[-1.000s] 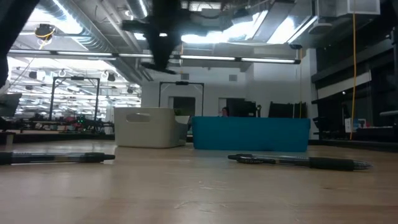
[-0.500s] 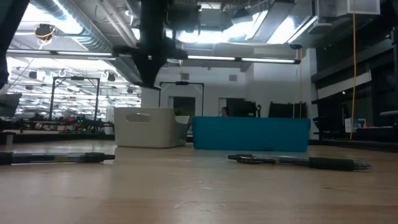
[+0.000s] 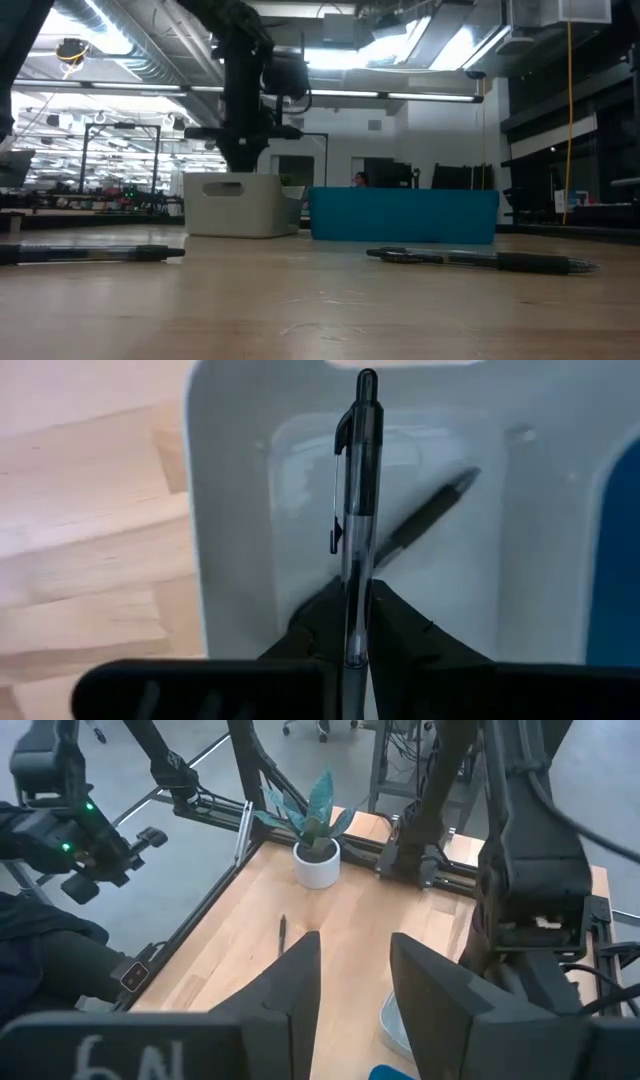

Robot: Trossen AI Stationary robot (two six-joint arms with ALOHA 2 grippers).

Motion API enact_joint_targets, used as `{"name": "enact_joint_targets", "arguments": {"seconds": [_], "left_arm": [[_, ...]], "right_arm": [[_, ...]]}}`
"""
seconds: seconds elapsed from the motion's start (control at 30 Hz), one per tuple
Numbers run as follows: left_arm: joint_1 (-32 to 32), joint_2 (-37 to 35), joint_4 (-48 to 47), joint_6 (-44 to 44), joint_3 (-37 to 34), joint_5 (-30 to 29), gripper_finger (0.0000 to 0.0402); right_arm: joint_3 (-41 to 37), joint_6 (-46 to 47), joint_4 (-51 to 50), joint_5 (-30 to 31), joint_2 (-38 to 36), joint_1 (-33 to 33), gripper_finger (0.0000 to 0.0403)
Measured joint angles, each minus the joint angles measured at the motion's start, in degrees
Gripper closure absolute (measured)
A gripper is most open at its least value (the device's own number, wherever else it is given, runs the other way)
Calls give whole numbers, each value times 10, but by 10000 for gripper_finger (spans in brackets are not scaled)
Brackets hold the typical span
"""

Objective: Sort pens & pencils
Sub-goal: Put the black pen into the gray bin

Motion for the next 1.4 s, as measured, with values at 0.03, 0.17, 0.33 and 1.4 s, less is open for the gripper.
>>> {"name": "enact_joint_targets", "arguments": {"seconds": [0.03,0.17,0.33,1.4], "left_arm": [[1,0,8,1,-8,0,385],[2,0,49,2,-32,14,385],[4,0,70,2,-40,16,385],[-59,0,-128,75,137,-17,335]], "right_arm": [[0,0,0,0,0,0,279],[0,0,3,0,0,0,279],[0,1,3,0,0,0,279],[0,10,3,1,0,0,279]]}}
